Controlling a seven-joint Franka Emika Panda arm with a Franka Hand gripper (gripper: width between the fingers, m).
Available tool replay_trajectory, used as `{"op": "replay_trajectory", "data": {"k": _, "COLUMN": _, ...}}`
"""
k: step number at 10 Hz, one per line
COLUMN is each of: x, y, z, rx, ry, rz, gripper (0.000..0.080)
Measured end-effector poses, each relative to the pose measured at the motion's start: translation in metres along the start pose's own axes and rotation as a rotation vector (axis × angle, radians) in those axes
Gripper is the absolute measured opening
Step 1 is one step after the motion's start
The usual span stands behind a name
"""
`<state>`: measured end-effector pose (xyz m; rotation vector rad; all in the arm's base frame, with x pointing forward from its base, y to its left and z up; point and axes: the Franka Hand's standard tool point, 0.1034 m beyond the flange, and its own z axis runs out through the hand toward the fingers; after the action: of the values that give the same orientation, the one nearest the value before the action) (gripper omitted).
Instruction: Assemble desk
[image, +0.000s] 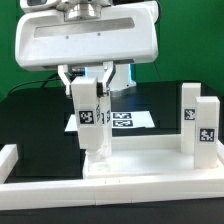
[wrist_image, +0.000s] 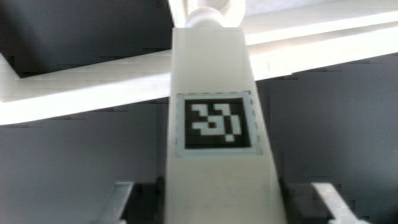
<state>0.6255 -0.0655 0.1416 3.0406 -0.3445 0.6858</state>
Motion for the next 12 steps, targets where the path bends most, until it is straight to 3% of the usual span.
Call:
{"op": "replay_trajectory", "data": {"k": 5, "x": -0.003, "y": -0.019, "z": 0.003, "rx": 0.002, "ry": 0.02, "rz": 0.027, "gripper": 0.029}}
{"op": "replay_trajectory", "data": {"k": 8, "x": -0.013, "y": -0.015, "z": 0.008, "rx": -0.005, "ry": 0.002, "rz": 0.027, "gripper": 0.029}}
{"op": "replay_trajectory", "data": {"k": 12, "x": -0.014, "y": -0.007, "z": 0.01, "rx": -0.013, "ry": 0.001, "rz": 0.035, "gripper": 0.029}}
